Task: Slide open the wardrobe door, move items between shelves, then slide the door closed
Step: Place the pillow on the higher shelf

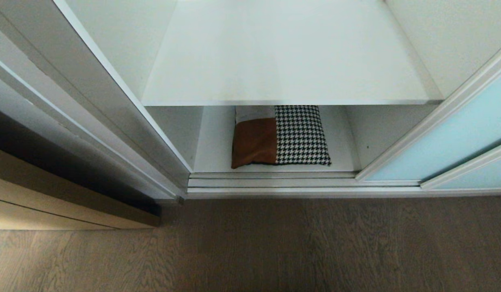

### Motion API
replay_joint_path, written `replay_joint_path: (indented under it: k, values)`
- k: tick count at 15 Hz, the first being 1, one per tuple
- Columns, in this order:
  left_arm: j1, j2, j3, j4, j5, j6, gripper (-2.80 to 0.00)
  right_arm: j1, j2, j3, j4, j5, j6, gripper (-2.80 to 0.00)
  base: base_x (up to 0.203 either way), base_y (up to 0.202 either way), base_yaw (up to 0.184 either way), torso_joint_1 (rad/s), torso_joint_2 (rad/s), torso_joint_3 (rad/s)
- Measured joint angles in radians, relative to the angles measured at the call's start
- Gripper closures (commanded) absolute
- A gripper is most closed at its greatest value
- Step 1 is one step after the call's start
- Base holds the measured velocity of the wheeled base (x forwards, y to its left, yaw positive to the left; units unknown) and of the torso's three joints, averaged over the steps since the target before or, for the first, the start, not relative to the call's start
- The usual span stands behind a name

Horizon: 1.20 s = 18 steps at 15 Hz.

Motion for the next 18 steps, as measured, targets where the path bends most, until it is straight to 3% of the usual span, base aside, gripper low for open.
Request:
replay_joint_path:
  k: [18]
  values:
    - [0.000, 0.000, -0.002, 0.000, 0.009, -0.013, 0.00, 0.000, 0.001, 0.000, 0.000, 0.000, 0.000, 0.00, 0.000, 0.000, 0.000, 0.004, 0.00, -0.179]
